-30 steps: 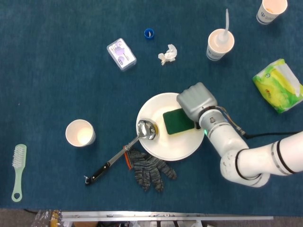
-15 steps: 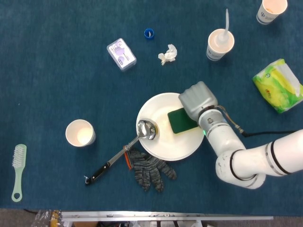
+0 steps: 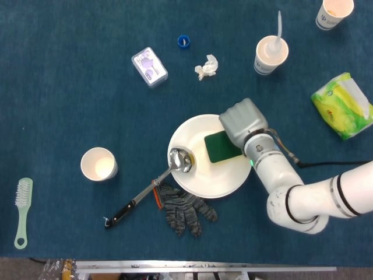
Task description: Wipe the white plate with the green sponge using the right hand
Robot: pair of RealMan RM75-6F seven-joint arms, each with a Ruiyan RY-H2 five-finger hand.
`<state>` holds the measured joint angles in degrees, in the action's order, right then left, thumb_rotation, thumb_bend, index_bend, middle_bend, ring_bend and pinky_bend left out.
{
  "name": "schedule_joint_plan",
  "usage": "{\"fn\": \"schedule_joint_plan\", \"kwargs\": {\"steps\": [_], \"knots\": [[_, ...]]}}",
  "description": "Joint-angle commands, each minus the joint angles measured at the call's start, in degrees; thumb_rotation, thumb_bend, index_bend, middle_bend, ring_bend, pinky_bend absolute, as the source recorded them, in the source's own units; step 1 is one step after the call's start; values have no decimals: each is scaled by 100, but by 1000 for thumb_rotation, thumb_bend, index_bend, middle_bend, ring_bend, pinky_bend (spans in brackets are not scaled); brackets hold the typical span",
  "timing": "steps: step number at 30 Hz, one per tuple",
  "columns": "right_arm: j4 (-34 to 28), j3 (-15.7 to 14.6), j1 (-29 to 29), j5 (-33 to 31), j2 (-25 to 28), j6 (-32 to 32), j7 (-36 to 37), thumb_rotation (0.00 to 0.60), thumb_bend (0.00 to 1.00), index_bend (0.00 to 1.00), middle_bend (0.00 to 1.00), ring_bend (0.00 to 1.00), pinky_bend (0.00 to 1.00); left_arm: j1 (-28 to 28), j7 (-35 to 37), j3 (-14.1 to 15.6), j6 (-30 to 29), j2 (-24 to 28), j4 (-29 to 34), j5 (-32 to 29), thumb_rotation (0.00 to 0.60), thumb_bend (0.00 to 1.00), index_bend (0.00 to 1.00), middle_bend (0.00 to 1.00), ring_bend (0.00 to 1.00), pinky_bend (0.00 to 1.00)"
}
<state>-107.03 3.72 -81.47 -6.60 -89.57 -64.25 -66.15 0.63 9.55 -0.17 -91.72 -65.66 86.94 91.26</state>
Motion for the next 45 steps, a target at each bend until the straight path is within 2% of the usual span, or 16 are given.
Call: {"fn": "schedule_joint_plan", "kwargs": {"steps": [1,9,18,25,39,45], "knots": [[74,39,-16,-2,-102,27,-28,600,119,447,341,256,467,-4,10,1,-6,5,-5,-1,600,388,302,206,47,87],[258,56,-106,-145,-338,-63,-270,600,119,447,341,256,467,-29,52,6,-30,4,-32,-15,600,388,302,206,46,87],[164,-30,-41,-300,-149,-295,-491,600,118,447,341,256,467,-7,32,17,0,-28,-38,20,600,388,302,206,47,87],[63,104,72,-192,10,-267,-404,600,118,447,341,256,467,0,17,16,13,-40,-39,14,600,388,302,206,47,87],[354,190,-12,-152,-492,-144,-587,600,119,447,341,257,467,-50,133,14,-27,-30,-122,-44,600,388,302,205,47,87],[323,136,-14,-279,-427,-321,-759,600,119,447,341,257,467,-58,158,12,-36,-36,-146,-44,600,388,302,205,46,87]]}}
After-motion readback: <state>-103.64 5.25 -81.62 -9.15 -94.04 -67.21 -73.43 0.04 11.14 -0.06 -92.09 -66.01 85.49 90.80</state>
